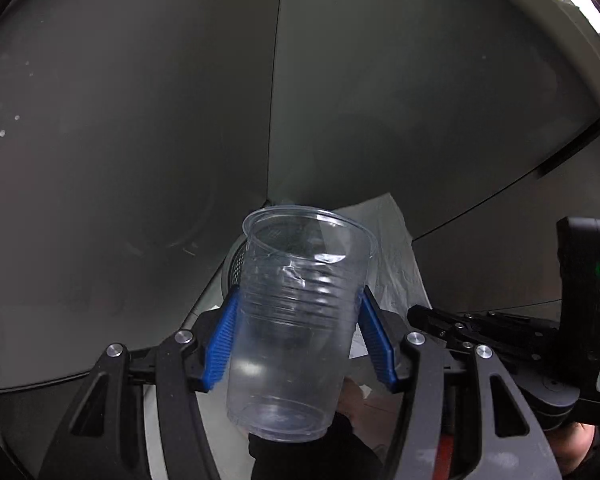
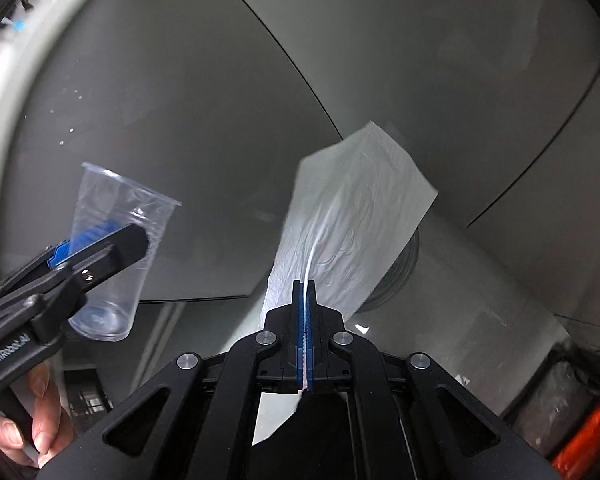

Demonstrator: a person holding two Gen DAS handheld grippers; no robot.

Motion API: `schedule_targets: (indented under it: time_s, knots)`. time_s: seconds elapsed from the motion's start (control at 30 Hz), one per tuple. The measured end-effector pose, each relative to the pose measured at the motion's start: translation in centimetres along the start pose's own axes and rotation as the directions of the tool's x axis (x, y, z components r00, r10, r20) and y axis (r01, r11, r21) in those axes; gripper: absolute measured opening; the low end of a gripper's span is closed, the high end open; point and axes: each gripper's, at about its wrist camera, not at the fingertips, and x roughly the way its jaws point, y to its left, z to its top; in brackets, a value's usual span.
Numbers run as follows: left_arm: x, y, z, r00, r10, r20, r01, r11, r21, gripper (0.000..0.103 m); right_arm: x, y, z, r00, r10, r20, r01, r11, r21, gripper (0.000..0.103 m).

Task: Collect trash
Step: 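Carry the cup and napkin down over the grey trash bin with both tools, then open both tools to drop the cup and napkin into the bin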

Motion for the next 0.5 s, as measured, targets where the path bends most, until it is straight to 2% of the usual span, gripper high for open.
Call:
schedule_targets:
  time_s: [0.1,0.27,0.4,0.5]
  knots:
    - [6.7,1.3,-1.1,0.999,0.000,-0.046,-0.001,1.000,-0.012,0.056,5.5,-2.7,-0.2,1.000,-0.002,-0.022,0.003,0.999,0.041,0.001]
    - [15.2,2.5,-2.2,0.997,0.004,-0.083,-0.004,1.000,-0.003,0.056,13.3,-5.8,-0.1,0.997,-0.017,-0.072,0.021,0.998,0.054,0.001]
    - [20.0,2.6,-3.0,0.994,0.020,-0.106,-0.018,1.000,0.019,0.057,17.5,-7.9,0.3,0.994,-0.012,-0.105,0.022,0.995,0.093,0.001]
    - [22.1,2.8,-3.1,0.993,0.025,-0.113,-0.022,0.999,0.023,0.058,19.5,-8.2,0.7,0.993,-0.014,-0.114,0.026,0.994,0.106,0.001]
